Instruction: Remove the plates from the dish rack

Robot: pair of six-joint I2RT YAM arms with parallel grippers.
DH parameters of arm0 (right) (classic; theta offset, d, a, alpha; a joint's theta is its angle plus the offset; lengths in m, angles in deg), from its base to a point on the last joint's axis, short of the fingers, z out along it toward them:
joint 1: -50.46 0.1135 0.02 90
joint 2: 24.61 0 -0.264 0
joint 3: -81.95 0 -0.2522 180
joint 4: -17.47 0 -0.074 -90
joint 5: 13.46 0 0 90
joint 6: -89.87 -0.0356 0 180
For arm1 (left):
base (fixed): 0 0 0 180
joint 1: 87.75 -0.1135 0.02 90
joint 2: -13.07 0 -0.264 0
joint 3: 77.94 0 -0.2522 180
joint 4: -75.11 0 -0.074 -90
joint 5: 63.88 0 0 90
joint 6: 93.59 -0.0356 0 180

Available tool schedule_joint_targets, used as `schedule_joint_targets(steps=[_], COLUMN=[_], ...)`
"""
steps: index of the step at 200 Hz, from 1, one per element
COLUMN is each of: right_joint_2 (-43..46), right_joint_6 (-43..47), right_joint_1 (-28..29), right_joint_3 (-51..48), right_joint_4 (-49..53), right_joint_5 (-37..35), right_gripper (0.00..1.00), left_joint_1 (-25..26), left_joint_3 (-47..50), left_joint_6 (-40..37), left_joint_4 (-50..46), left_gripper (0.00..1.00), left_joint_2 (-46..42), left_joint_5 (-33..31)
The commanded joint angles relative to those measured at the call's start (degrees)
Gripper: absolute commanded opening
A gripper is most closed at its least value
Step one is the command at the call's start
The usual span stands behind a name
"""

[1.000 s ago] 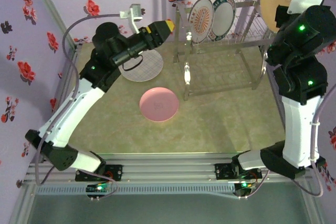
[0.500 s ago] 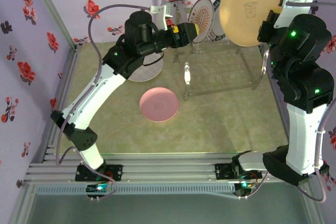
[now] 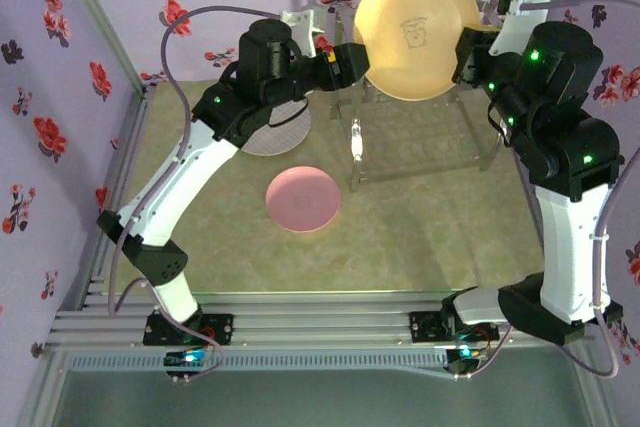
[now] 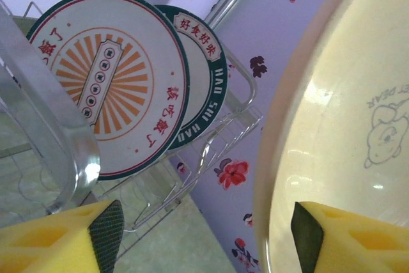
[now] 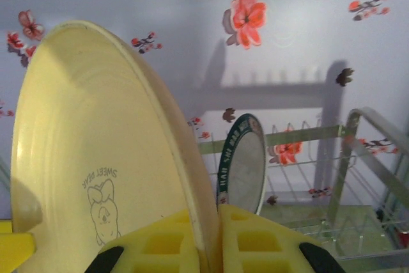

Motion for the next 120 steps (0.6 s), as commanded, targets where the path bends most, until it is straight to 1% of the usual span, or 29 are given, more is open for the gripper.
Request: schedule_joint_targets(steps=[1,14,37,49,70,86,120], right_joint_2=[0.0,-0.3,-0.6,-0.6,-0.6,-0.9,-1.9], right_joint_6=[-3.0,-3.2,-3.9,-4.0,-4.3,-4.7,-5.2], right_joint_1=[0.1,0.1,0.1,0.1,0.1,0.0,0.0], right_joint_3=[-0.1,-0.1,-0.2,-0.5,-1.0,-0.9,-0.2], right_joint_4=[-1.3,-1.2,-0.6,-0.6,-0.8,-0.7,0.5], right_joint_5=[4.4,5.4,6.4,6.5,7.6,9.1,11.4], right_gripper=[0.0,0.0,0.0,0.0,0.0,0.0,0.0], left_joint_1=[0.2,0.3,0.2,0.2,0.2,0.2,-0.2], left_joint_3=[-1.7,-1.7,-1.5,-1.3,-0.8,-0.3,0.6], left_joint_6=[-1.7,-1.5,-1.6,-1.6,-1.5,-1.1,-0.2], left_joint_4=[-1.2,-1.2,-1.4,-1.5,-1.7,-1.8,-1.5], left_gripper=[0.66,0.58,0.32,0.21,0.08,0.0,0.0], left_joint_2=[0.0,-0.1,-0.4,-0.6,-1.0,-1.2,-2.3], left_joint_5=[-1.7,-1.7,-2.0,-2.2,-2.3,-2.3,-1.8])
